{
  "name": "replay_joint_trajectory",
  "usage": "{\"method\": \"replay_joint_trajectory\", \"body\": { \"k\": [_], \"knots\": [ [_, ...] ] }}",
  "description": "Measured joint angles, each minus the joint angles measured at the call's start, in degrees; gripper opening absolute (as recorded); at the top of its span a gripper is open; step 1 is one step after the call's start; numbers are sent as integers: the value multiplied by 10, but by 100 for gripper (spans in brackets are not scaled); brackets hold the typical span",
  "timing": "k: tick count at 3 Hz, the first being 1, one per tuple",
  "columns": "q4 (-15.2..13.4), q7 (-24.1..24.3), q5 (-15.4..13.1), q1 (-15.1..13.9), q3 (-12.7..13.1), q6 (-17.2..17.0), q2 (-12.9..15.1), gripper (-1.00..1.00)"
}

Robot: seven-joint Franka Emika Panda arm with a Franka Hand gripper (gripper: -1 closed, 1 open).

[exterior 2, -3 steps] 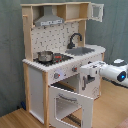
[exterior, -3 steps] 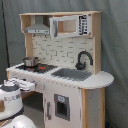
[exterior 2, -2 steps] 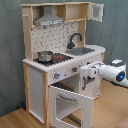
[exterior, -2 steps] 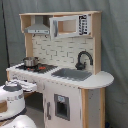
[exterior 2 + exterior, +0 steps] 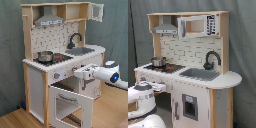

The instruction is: Play with the kitchen

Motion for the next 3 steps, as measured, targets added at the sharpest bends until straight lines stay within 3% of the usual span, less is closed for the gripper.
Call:
{"method": "replay_joint_trajectory", "body": {
  "k": [1,2,3],
  "knots": [
    [36,6,1,-42,21,4,0,100],
    [52,16,3,-67,27,21,0,100],
    [52,16,3,-67,27,21,0,-100]
  ]
}}
